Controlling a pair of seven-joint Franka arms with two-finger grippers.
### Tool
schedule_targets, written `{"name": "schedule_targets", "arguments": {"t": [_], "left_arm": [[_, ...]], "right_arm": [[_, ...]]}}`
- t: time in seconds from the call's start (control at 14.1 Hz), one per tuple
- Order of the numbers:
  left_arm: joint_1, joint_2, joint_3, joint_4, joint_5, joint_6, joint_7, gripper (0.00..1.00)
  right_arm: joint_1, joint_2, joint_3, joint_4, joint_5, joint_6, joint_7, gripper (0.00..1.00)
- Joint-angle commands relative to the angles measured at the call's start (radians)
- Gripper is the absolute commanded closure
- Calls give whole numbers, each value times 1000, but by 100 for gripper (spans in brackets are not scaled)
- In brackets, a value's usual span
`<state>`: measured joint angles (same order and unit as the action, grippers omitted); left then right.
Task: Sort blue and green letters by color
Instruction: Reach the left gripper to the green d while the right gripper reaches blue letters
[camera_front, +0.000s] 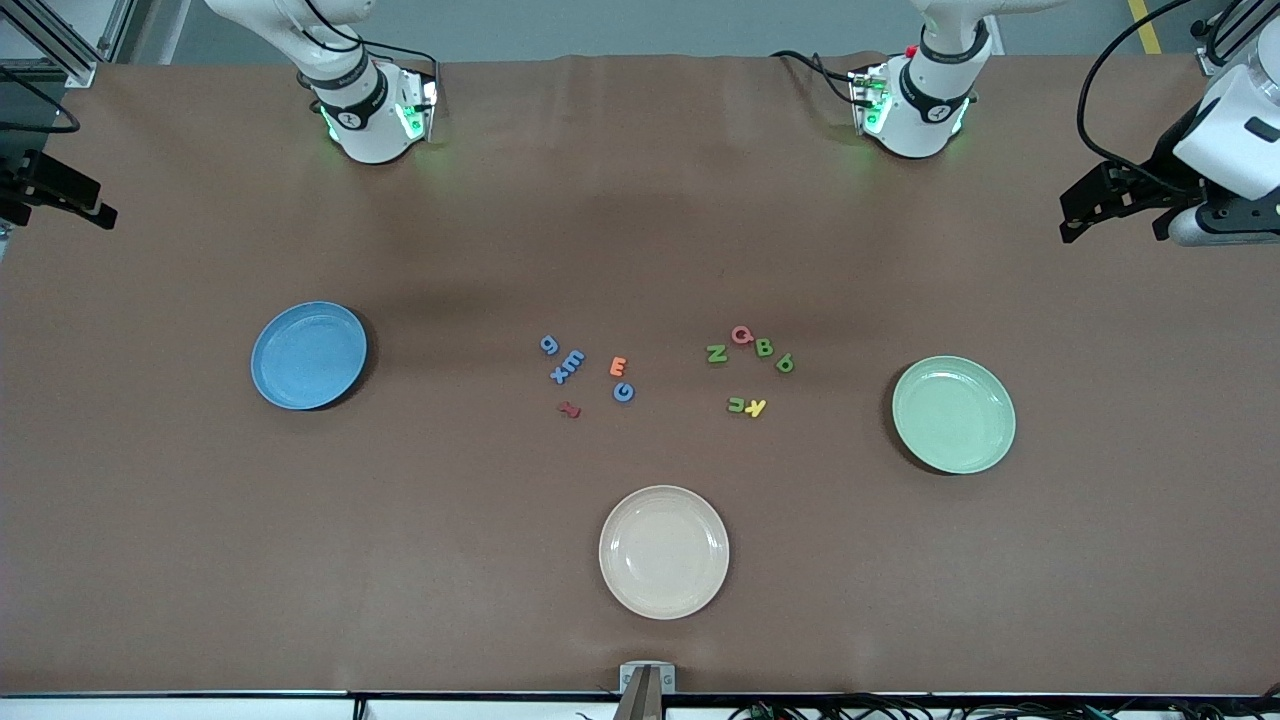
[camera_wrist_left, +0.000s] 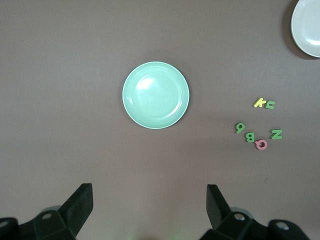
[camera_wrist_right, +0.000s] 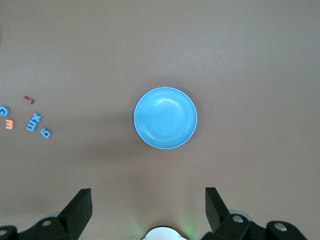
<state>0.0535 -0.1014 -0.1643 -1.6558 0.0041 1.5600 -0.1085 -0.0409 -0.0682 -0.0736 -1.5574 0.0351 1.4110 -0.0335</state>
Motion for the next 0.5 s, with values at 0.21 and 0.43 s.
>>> {"name": "schedule_targets", "arguments": {"t": [0.21, 0.43], "left_arm": [[8, 31, -1, 34, -3, -6, 27, 0], [6, 66, -1, 31, -4, -8, 16, 0]], "right_arm": [[-4, -21, 5, -20, -11, 0, 15, 0], [39, -21, -14, -20, -11, 3, 17, 0]]}}
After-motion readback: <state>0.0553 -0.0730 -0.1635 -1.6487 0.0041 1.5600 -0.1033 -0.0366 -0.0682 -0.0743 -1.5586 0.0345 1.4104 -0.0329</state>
